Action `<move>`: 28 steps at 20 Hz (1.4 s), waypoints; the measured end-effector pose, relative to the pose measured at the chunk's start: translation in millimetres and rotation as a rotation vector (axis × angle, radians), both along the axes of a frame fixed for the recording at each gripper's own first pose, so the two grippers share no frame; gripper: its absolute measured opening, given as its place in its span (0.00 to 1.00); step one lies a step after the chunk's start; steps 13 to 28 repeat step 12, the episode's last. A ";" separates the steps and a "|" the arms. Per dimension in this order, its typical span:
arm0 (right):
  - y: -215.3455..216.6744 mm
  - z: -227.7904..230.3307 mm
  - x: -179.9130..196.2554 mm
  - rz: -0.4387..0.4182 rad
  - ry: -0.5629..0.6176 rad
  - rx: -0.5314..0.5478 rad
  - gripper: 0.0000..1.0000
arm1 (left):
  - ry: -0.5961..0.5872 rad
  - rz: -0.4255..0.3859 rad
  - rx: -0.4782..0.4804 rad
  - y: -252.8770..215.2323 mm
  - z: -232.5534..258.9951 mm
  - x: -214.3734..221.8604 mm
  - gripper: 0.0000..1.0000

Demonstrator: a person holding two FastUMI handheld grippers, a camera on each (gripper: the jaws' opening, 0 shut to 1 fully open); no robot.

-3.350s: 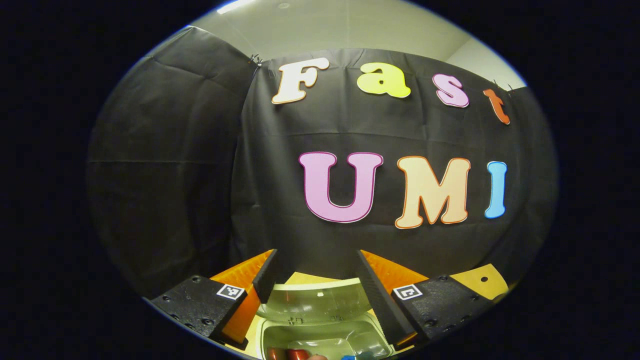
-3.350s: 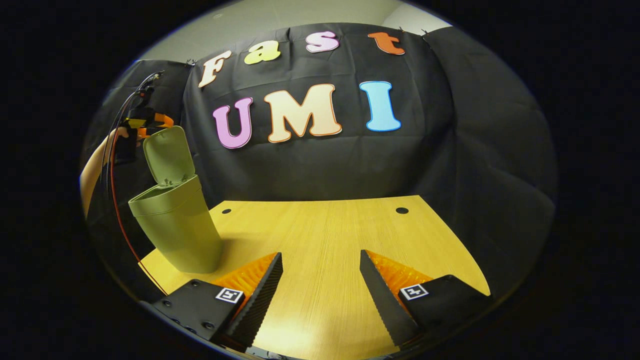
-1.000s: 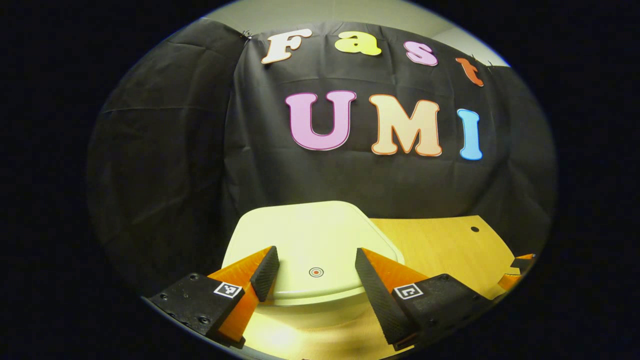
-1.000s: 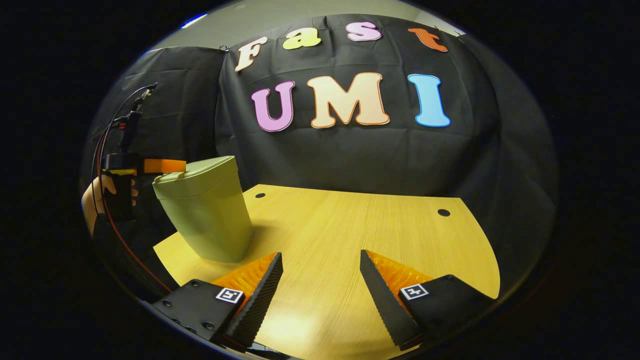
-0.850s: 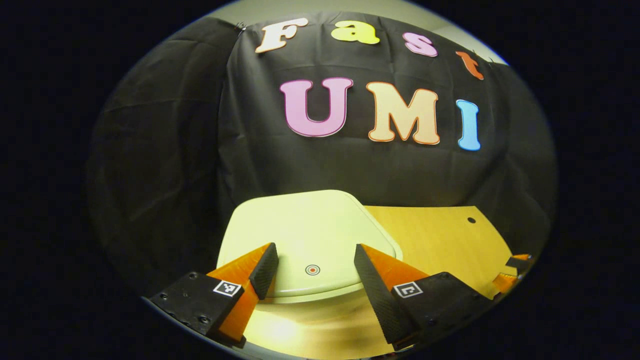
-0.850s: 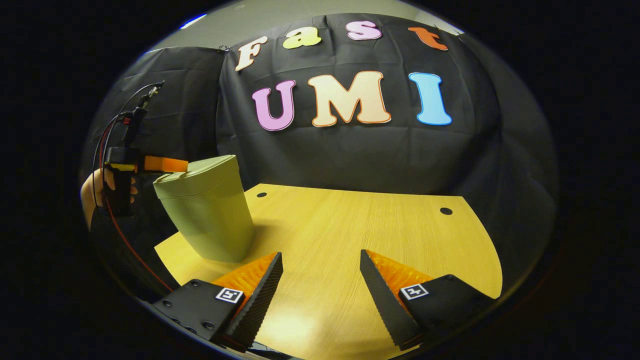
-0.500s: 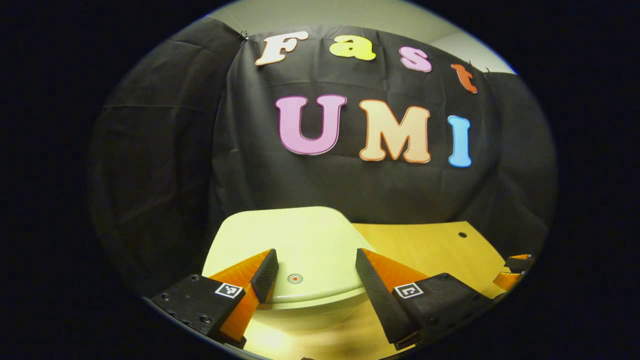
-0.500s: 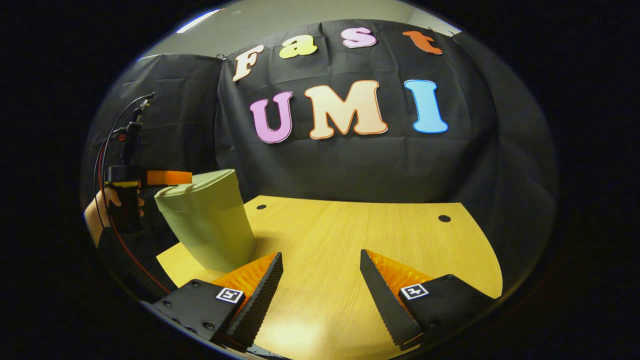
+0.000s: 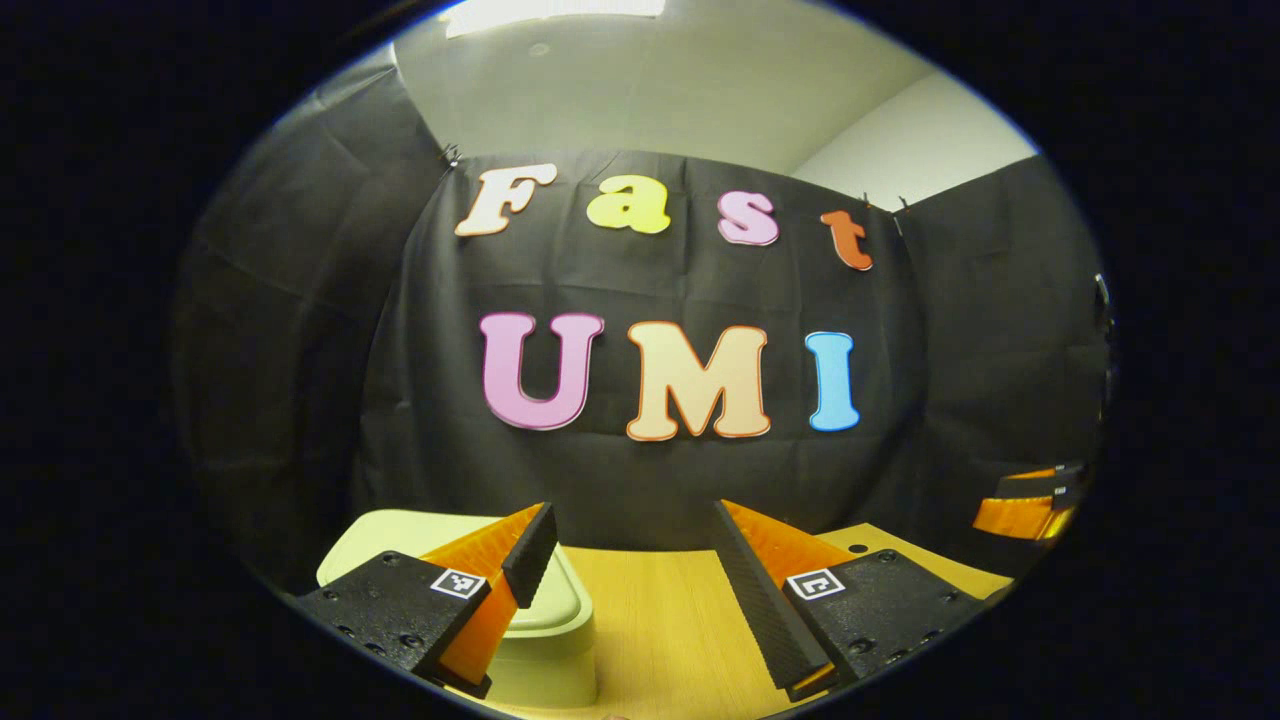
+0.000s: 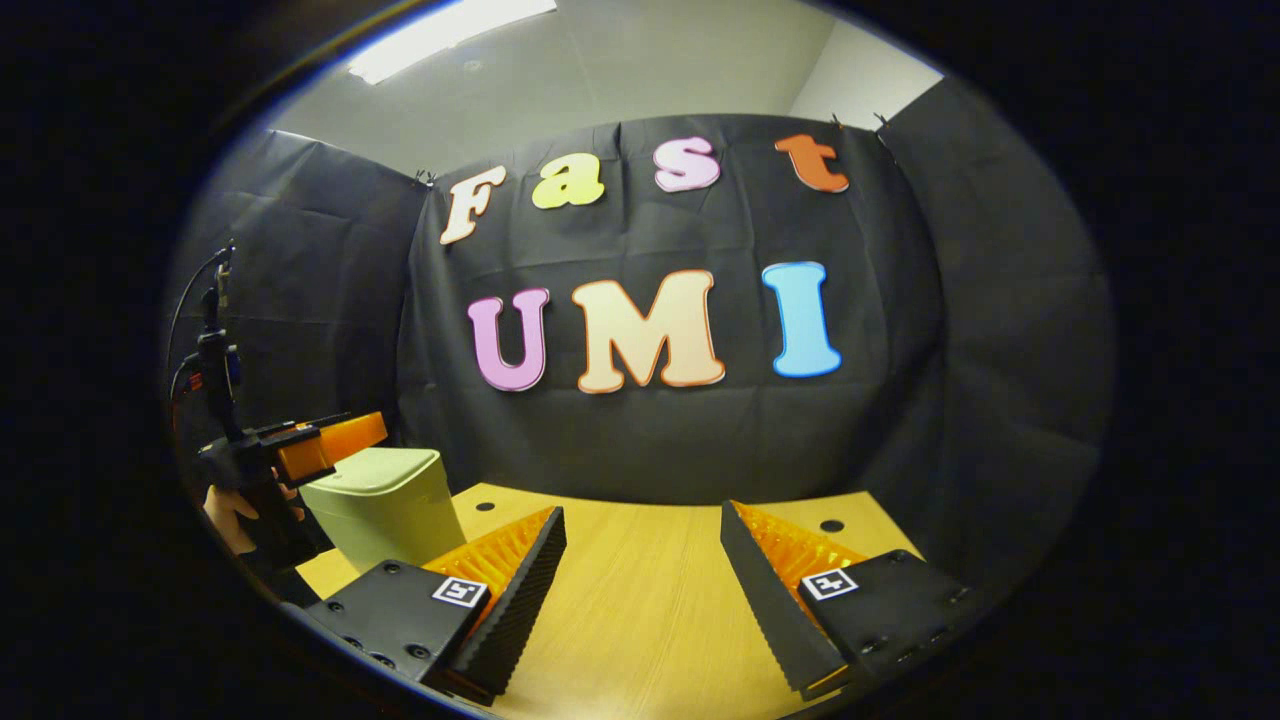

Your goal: Press the lid of the desktop garbage bin to open it, pick up the crumpled paper on the desktop and throw it into the bin, then pick up the pop can on the desktop and drop it into the bin, and finally close the garbage bin lid.

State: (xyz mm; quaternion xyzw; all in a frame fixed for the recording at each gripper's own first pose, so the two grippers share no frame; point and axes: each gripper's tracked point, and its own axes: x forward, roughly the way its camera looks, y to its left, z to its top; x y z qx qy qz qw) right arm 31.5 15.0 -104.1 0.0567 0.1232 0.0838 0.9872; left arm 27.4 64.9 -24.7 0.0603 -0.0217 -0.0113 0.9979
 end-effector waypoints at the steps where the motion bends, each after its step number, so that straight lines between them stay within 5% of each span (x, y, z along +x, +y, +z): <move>1: -5.7 12.0 3.4 -0.016 -0.034 -0.003 0.98 | -0.020 -0.013 0.007 -9.3 6.1 0.2 0.93; 8: -25.9 44.6 -3.3 -0.074 -0.130 0.011 0.97 | -0.084 -0.149 -0.001 -73.6 28.9 -1.7 0.93; 28: -30.4 52.8 -3.3 -0.080 -0.153 0.016 0.96 | -0.080 -0.166 0.018 -81.8 29.8 -4.7 0.93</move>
